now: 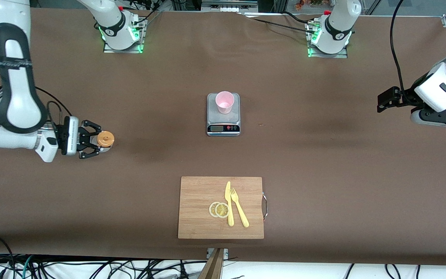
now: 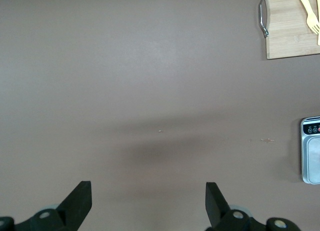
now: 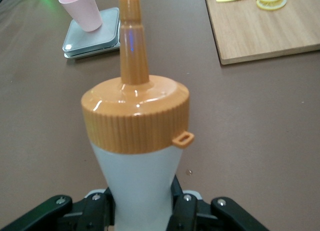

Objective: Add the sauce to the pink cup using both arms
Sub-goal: 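Carry the sauce bottle with the right gripper over the pink cup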

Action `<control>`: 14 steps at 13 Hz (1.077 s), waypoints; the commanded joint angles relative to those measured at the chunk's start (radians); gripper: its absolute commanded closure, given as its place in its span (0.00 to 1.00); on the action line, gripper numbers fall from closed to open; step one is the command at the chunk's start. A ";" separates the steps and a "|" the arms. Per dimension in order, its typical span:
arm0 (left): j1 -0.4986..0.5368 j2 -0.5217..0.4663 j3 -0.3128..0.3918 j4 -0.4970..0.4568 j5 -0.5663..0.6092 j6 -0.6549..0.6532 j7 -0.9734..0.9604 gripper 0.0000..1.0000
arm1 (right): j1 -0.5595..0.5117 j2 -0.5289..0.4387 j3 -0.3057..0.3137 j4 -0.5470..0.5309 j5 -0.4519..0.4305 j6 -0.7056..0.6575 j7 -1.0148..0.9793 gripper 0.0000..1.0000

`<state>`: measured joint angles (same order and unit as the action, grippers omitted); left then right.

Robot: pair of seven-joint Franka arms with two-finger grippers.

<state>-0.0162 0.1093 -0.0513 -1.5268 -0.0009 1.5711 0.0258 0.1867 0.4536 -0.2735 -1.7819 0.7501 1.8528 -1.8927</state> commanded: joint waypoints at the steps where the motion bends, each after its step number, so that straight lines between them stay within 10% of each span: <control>1: 0.025 0.006 -0.002 0.028 -0.017 -0.028 0.022 0.00 | 0.100 -0.069 -0.035 -0.037 -0.092 0.035 0.173 0.76; 14: 0.015 0.012 -0.022 0.036 -0.005 -0.037 0.020 0.00 | 0.468 -0.110 -0.092 0.013 -0.422 0.066 0.808 0.76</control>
<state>-0.0068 0.1093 -0.0788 -1.5188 -0.0011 1.5577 0.0266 0.6511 0.3895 -0.3561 -1.7776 0.3514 1.9353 -1.1142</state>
